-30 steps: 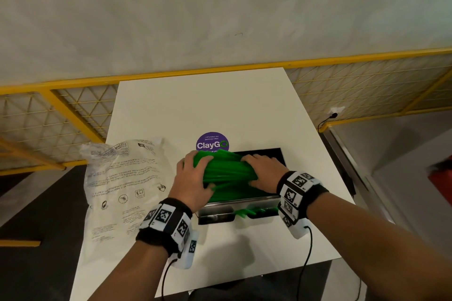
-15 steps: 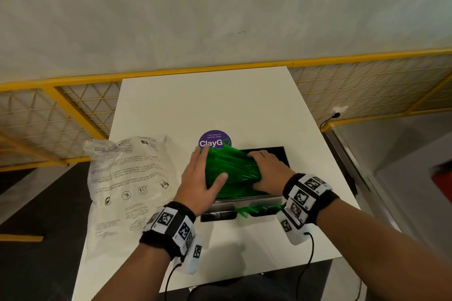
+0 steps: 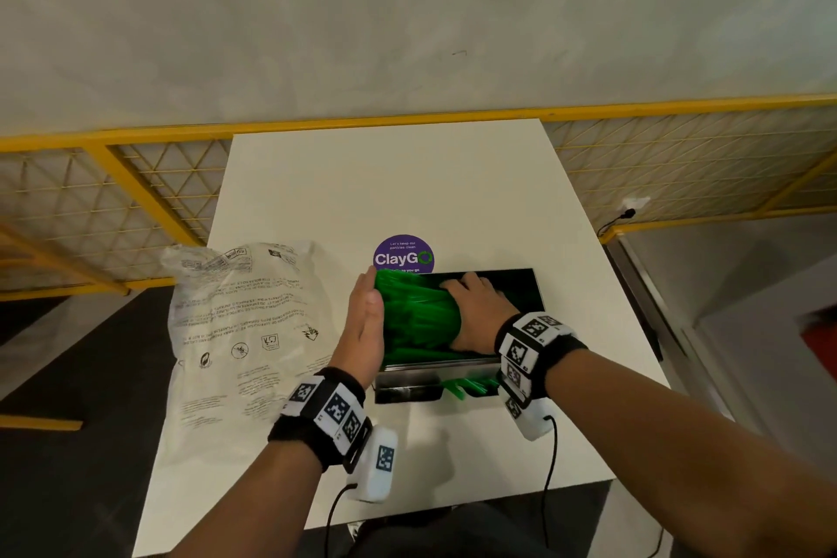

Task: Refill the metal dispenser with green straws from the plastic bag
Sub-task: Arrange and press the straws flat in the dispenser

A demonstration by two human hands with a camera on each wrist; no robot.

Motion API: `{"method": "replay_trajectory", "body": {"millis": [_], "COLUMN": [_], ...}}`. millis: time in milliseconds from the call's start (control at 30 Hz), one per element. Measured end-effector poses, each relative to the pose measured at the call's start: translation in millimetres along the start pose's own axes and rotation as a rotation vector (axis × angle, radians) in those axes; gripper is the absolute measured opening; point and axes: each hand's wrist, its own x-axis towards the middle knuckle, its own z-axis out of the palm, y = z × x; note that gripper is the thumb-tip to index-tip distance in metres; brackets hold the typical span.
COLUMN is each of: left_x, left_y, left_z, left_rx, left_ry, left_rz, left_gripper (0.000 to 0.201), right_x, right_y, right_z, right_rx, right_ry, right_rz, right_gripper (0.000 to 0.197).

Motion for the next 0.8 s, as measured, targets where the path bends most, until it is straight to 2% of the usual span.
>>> {"method": "replay_trajectory", "body": {"millis": [100,200,267,367,433,500,600,667,800], "left_x": [-1,-3,-1,3,6,11,17,20,25], "left_y": [1,10,16,22,26,26,23,19,14], "left_z": [-4,-5,-5,-2,-1,0,-2,-4,-9], "left_rx": [0.067,0.244,0.362,0.472,0.498,0.463,0.451,0.466,0.472], "left_ry": [-0.031,-0.001,0.025,-0.024,0.004,0.066,0.117,0.143,0.134], "left_rz": [0.004,0.085,0.149,0.219,0.295,0.386,0.392,0.360,0.350], "left_gripper": [0.083,0.075,0.079,0.084,0.068,0.041,0.017,0.012,0.023], "right_x": [-1,-3,-3,-3,-3,-4,-7,-11,-26], "right_y": [0,1,-1,-8,-14,-17,-16,-13,6], "right_z": [1,-6,-10,-13,-15,-16,-8,-2,-3], "right_rx": [0.020,-0.015,-0.059,-0.086,-0.089,-0.047,0.137,0.286,0.405], "right_ry": [0.033,0.072,0.114,0.169,0.201,0.212,0.187,0.159,0.205], "right_rz": [-0.015,-0.043,-0.072,-0.134,-0.158,-0.163,-0.200,-0.223,-0.235], "right_gripper": [0.079,0.067,0.064,0.058,0.055,0.057,0.069,0.076,0.073]}}
